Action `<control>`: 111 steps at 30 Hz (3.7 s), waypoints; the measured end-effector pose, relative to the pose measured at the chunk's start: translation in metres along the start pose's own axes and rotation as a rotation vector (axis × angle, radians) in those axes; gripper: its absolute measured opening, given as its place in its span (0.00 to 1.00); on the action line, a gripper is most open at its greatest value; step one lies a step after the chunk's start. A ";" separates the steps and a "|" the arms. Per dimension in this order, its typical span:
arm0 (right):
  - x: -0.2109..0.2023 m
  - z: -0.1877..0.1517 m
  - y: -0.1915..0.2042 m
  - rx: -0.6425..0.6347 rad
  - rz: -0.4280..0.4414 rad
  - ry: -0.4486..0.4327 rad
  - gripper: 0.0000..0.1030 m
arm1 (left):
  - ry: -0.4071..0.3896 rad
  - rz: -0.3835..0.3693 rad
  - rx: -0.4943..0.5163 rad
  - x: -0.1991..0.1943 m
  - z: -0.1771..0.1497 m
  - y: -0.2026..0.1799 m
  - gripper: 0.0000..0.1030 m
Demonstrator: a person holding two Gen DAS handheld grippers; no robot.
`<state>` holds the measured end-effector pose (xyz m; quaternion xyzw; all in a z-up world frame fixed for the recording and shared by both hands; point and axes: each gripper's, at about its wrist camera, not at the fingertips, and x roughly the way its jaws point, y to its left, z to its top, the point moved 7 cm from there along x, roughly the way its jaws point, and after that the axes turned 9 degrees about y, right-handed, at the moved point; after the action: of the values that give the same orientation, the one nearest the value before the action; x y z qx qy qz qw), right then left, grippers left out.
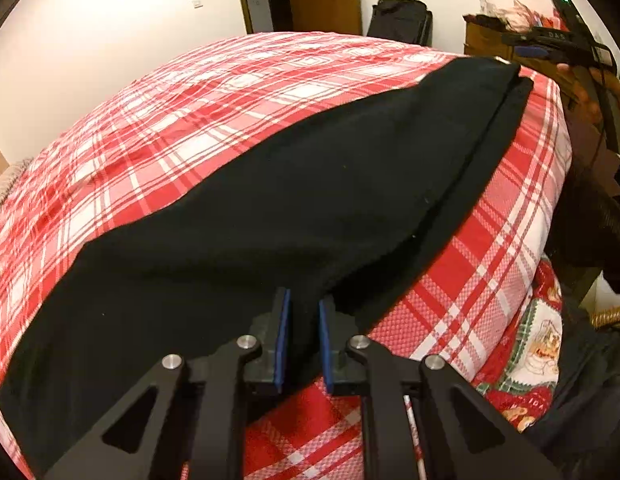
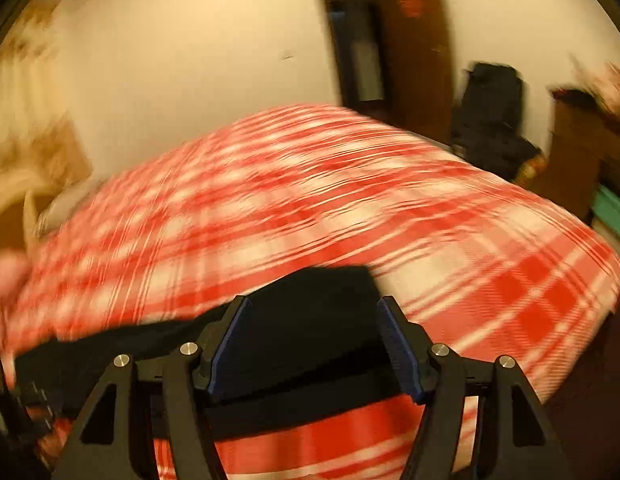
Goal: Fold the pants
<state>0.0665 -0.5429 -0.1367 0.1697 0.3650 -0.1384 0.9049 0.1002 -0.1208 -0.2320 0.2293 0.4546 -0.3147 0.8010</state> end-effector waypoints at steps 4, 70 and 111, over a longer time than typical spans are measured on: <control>0.001 0.004 -0.050 0.150 -0.019 0.025 0.65 | 0.003 -0.005 -0.011 0.004 0.003 0.001 0.15; 0.028 -0.132 0.141 -0.920 -0.267 0.066 0.47 | -0.063 -0.056 0.143 -0.028 -0.002 -0.012 0.49; 0.050 -0.153 0.151 -0.905 -0.110 0.195 0.02 | 0.022 -0.163 0.128 0.009 0.006 -0.030 0.09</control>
<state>0.0639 -0.3502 -0.2438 -0.2494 0.4804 0.0036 0.8409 0.0863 -0.1483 -0.2397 0.2456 0.4595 -0.4048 0.7515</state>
